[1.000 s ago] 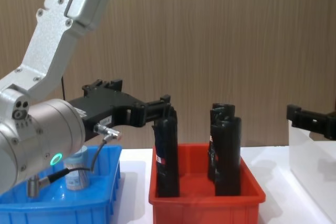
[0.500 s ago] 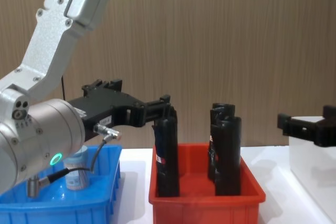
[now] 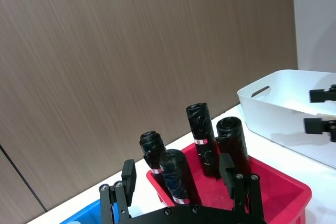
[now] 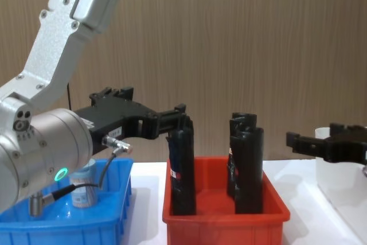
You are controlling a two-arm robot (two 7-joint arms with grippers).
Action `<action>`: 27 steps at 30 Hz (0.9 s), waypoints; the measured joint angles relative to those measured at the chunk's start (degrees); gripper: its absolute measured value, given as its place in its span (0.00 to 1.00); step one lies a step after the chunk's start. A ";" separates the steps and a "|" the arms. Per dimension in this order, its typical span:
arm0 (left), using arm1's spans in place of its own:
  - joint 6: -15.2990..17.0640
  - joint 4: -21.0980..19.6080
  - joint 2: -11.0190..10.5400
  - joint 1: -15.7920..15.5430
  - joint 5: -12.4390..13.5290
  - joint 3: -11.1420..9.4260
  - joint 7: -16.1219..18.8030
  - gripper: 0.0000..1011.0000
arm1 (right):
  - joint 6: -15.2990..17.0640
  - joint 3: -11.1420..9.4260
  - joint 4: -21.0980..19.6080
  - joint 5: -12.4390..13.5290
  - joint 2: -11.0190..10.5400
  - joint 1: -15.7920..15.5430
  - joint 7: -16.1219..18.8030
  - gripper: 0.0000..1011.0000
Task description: Pick the cotton swabs from the blue box and place them into the white box.
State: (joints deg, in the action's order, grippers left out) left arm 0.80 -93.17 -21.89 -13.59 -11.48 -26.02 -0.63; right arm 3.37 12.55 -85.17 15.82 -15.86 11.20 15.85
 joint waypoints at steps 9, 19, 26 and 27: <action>-0.01 0.00 0.00 0.00 0.00 0.00 0.00 0.99 | -0.99 -0.18 8.95 1.03 1.78 6.30 5.10 0.99; -0.01 0.00 0.00 0.00 0.00 0.00 0.00 0.99 | -2.79 -0.02 18.37 1.52 3.52 12.47 10.77 0.99; -0.01 -0.01 0.00 0.00 0.00 0.00 0.00 0.99 | -4.21 0.37 24.56 1.52 4.70 16.28 13.94 0.99; -0.01 0.00 0.00 0.00 0.00 0.00 0.00 0.99 | -4.38 0.42 25.17 1.51 4.82 16.66 14.25 0.99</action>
State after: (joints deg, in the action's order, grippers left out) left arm 0.79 -93.17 -21.89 -13.59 -11.48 -26.03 -0.63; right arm -1.02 12.97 -60.00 17.33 -11.03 27.86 30.09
